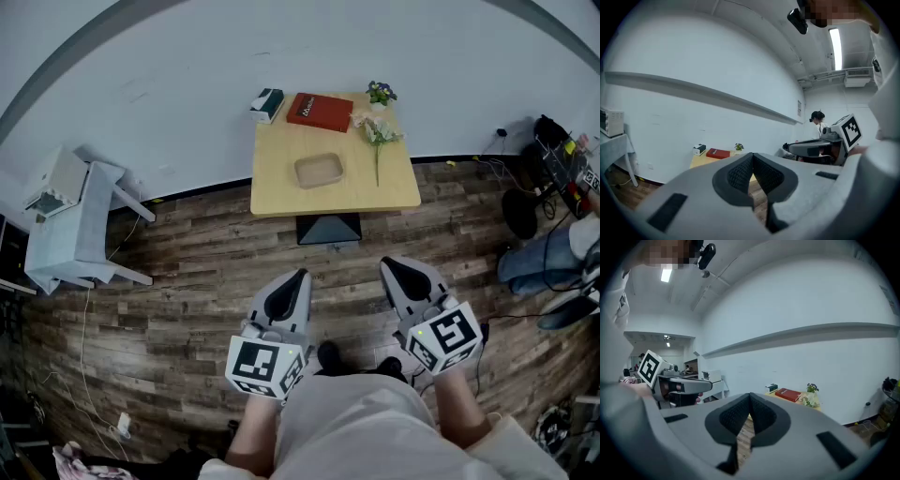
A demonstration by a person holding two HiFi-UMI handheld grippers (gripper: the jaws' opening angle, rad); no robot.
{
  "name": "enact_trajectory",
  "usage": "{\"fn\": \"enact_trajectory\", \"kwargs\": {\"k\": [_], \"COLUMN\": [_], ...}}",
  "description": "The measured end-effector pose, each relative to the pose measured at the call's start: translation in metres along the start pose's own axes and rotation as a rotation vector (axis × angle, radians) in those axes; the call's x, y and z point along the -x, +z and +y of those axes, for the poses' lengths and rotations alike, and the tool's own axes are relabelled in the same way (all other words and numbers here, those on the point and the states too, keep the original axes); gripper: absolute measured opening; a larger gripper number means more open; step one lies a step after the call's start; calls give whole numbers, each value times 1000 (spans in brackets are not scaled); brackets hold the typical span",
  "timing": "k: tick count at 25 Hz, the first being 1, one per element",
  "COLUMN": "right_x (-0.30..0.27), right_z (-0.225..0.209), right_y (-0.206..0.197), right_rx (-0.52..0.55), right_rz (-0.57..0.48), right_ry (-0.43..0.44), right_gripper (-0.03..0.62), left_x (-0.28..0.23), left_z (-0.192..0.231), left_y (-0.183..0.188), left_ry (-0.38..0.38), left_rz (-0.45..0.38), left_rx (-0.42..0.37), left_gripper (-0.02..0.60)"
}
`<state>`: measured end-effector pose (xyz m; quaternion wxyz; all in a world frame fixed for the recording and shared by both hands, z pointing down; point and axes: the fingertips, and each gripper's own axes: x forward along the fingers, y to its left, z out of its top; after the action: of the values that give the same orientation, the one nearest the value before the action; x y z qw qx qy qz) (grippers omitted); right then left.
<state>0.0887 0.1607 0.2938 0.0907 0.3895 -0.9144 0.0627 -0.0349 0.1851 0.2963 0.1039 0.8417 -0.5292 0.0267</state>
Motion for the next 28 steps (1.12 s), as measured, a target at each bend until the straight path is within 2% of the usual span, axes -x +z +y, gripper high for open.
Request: {"fn": "enact_trajectory", "kwargs": {"k": [7, 11, 15, 28], "right_x": [3, 4, 2, -30], "right_z": [3, 2, 6, 2], "right_y": [-2, 1, -5, -20], "right_rx": [38, 19, 2, -4], "right_rz": [25, -6, 8, 56], "right_ry": [3, -30, -39, 17], "right_gripper": [3, 3, 5, 5], "left_x": [3, 7, 14, 13], "left_z": [-4, -1, 2, 31], "left_y": [-3, -3, -9, -22], "left_ry": [1, 3, 8, 90], "left_rz": [0, -6, 1, 29], "left_rx": [11, 8, 16, 50], "left_gripper": [3, 3, 3, 3]}}
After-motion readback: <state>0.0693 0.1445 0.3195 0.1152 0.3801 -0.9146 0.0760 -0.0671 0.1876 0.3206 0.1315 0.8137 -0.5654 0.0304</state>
